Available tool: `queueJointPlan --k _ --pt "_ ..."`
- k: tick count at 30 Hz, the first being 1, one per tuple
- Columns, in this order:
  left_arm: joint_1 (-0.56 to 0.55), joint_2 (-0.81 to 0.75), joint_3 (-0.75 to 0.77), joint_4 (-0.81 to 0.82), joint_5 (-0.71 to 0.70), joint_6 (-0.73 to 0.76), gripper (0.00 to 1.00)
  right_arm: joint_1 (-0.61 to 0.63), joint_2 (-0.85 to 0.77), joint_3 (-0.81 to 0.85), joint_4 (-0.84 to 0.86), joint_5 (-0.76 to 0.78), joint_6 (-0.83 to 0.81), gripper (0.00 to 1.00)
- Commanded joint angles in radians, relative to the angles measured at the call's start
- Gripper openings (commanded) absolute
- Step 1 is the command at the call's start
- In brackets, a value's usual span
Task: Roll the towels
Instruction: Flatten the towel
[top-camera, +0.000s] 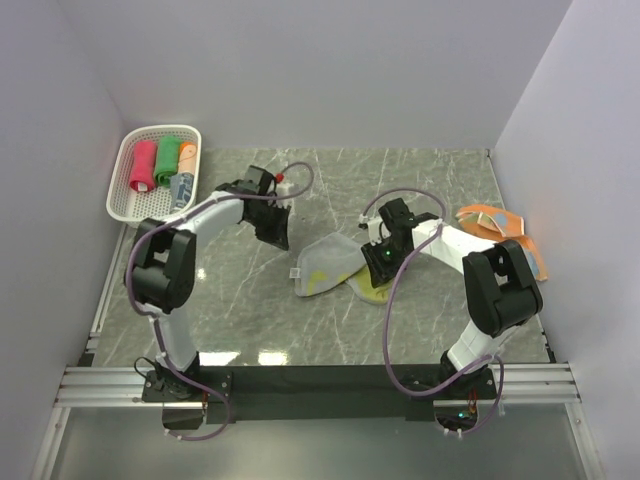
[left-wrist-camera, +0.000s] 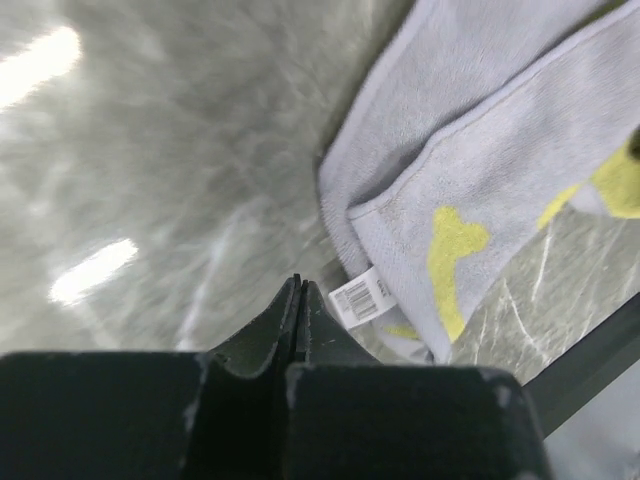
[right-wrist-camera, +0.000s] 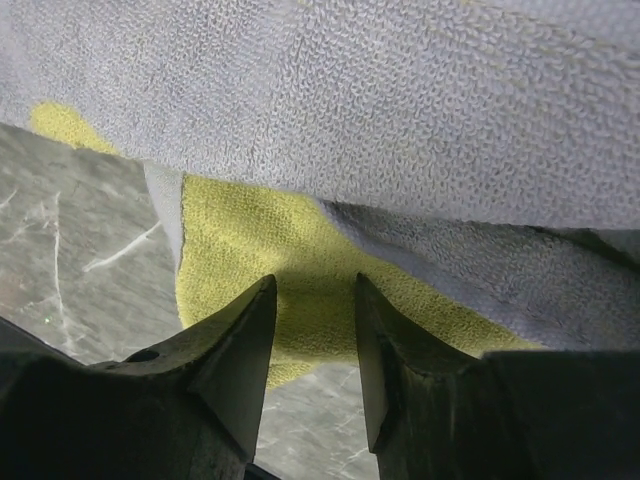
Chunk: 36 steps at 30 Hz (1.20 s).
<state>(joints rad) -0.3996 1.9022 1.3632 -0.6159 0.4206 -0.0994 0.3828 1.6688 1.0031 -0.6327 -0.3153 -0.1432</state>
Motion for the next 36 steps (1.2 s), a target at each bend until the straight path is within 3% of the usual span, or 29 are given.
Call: queueJointPlan --k 1,3,4,5,8,13,23,27,28,31,34,36 --pt "0.028 -0.091 -0.003 0.009 0.038 0.024 0.01 -0.007 -0.029 0.035 -0.009 0.004 -0.021 0.45" --pt "0.012 -0.078 0.01 -0.014 0.053 0.036 0.03 -0.005 -0.037 0.051 -0.01 -0.045 -0.006 0.47" --pt "0.002 -0.075 0.01 -0.01 0.058 0.024 0.09 -0.005 -0.044 0.054 -0.009 -0.062 0.008 0.49" --pt "-0.014 -0.074 0.008 -0.007 0.057 0.015 0.24 -0.002 -0.047 0.057 -0.001 -0.079 0.016 0.5" --pt "-0.036 -0.055 0.019 0.004 0.038 -0.029 0.44 0.011 -0.057 0.071 0.014 -0.097 0.045 0.54" --pt "-0.027 -0.037 0.025 0.004 0.027 -0.056 0.54 0.073 -0.023 0.104 0.037 -0.07 0.091 0.52" --pt "-0.065 0.021 0.063 0.013 0.055 -0.075 0.54 0.133 0.109 0.117 0.09 0.013 0.103 0.49" --pt "-0.1 0.072 0.097 0.022 0.018 -0.095 0.5 0.133 0.098 0.103 0.09 0.012 0.096 0.33" --pt "-0.105 0.093 0.103 0.021 0.017 -0.097 0.49 0.131 0.083 0.1 0.088 0.012 0.091 0.24" --pt "-0.125 0.122 0.126 0.027 0.017 -0.099 0.45 0.133 0.063 0.089 0.085 0.005 0.077 0.11" --pt "-0.134 0.15 0.145 0.021 0.009 -0.095 0.4 0.133 0.057 0.083 0.077 -0.001 0.07 0.0" --pt "-0.134 0.155 0.142 0.022 0.003 -0.092 0.36 0.13 0.048 0.077 0.079 -0.005 0.068 0.0"
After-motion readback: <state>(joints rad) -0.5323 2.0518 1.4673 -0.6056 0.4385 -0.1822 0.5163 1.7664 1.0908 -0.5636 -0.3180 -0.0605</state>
